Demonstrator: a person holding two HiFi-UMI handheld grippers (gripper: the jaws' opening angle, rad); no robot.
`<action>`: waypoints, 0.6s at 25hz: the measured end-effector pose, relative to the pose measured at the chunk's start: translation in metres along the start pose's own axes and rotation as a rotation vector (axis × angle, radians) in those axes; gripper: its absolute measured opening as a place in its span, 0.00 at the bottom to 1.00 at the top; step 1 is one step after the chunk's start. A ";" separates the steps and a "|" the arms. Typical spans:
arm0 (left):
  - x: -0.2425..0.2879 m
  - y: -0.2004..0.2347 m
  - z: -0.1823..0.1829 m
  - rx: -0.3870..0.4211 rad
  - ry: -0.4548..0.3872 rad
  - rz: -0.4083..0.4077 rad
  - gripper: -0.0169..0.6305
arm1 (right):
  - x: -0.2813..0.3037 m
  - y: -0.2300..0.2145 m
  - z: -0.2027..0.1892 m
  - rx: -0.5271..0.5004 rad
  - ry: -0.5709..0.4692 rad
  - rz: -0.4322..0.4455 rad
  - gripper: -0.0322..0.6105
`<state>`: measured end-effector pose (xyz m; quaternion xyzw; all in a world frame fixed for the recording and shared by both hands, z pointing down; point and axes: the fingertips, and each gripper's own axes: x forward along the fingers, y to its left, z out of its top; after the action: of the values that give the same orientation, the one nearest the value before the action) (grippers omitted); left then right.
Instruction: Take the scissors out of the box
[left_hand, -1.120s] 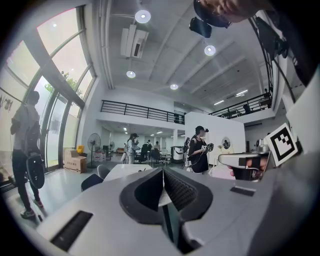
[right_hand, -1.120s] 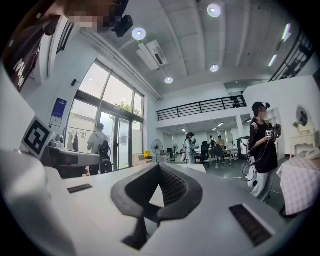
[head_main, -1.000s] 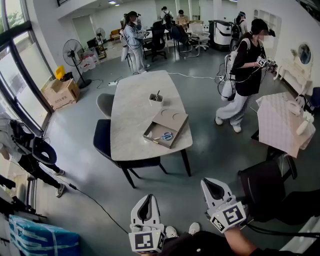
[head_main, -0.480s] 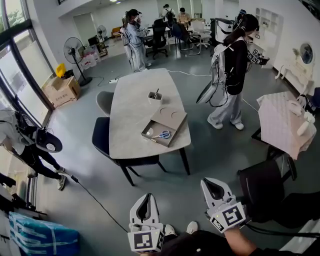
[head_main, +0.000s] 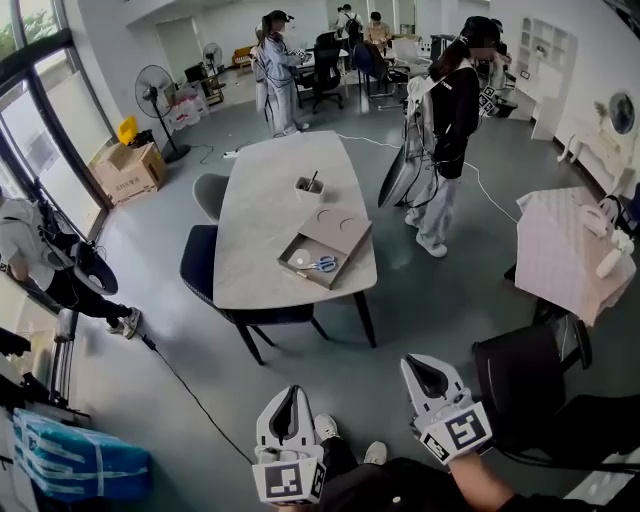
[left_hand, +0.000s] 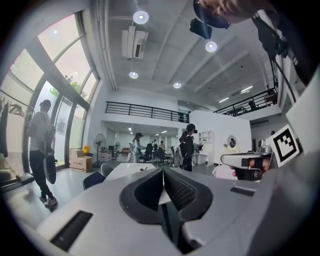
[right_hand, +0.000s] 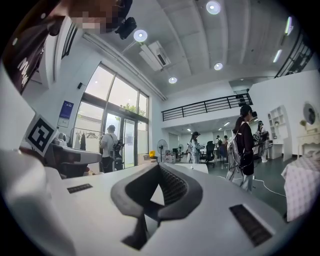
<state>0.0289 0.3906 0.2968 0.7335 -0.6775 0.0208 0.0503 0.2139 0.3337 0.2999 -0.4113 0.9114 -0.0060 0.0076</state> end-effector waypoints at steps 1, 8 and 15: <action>0.002 -0.001 0.000 0.001 0.000 0.001 0.05 | 0.001 -0.002 0.000 0.000 -0.001 0.001 0.04; 0.026 0.005 0.000 0.008 -0.008 -0.001 0.05 | 0.020 -0.012 -0.005 -0.011 0.006 -0.004 0.04; 0.069 0.023 0.001 -0.002 -0.012 -0.011 0.05 | 0.053 -0.031 -0.004 -0.043 0.004 -0.016 0.04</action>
<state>0.0117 0.3198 0.3032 0.7374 -0.6737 0.0153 0.0470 0.2016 0.2735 0.3038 -0.4188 0.9080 0.0128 -0.0033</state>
